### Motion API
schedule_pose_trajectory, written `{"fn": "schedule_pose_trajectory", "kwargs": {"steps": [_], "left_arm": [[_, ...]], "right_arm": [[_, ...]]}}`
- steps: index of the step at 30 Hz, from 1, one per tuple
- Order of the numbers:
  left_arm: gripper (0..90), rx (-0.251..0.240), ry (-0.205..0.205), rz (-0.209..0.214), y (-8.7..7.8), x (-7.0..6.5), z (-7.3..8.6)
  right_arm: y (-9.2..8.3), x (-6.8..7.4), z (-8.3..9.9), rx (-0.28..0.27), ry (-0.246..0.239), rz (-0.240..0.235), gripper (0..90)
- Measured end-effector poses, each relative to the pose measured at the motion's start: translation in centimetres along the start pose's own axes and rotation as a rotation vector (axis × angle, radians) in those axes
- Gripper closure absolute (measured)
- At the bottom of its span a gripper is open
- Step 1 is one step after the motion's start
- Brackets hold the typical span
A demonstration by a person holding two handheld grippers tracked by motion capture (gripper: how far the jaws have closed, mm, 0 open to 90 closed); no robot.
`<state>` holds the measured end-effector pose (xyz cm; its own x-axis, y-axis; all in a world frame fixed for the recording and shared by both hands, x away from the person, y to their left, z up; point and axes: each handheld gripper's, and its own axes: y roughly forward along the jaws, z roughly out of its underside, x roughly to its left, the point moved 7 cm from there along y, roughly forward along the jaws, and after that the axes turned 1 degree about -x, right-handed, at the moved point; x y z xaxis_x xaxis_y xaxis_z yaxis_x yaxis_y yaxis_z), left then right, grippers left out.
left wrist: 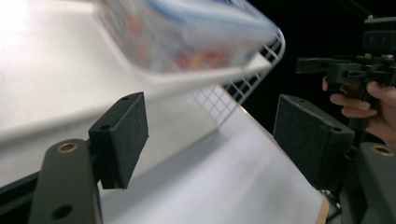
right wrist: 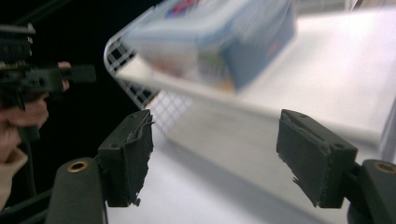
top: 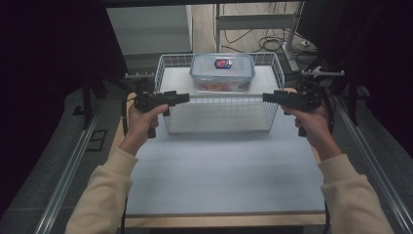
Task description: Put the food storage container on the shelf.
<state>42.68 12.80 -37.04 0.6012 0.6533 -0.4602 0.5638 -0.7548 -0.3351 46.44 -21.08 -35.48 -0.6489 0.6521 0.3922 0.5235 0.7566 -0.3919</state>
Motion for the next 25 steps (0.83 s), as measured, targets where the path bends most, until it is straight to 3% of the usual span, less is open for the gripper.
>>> {"fn": "schedule_pose_trajectory", "kwargs": {"steps": [2, 6, 14, 21, 25], "left_arm": [[26.1, 0.012, 0.028, -0.001, -0.6, -0.5, 1.5], [26.3, 0.016, 0.044, 0.003, -1.3, -1.0, 4.7], [24.6, 0.077, 0.075, -0.011, -1.1, -0.9, 10.0], [24.3, 0.104, 0.118, -0.059, -0.4, -0.8, 11.4], [23.9, 0.110, 0.117, -0.050, -0.2, -0.8, 11.7]], "right_arm": [[-0.6, 0.2, 1.7, 0.018, -0.023, 0.000, 25.5], [-1.5, 0.5, 5.5, 0.050, -0.051, -0.006, 24.1], [-1.6, 0.4, 11.9, 0.111, -0.082, -0.004, 22.1], [-1.1, 0.2, 13.0, 0.112, -0.106, 0.007, 19.8], [-1.2, 0.4, 13.2, 0.086, -0.126, 0.010, 17.9]]}}
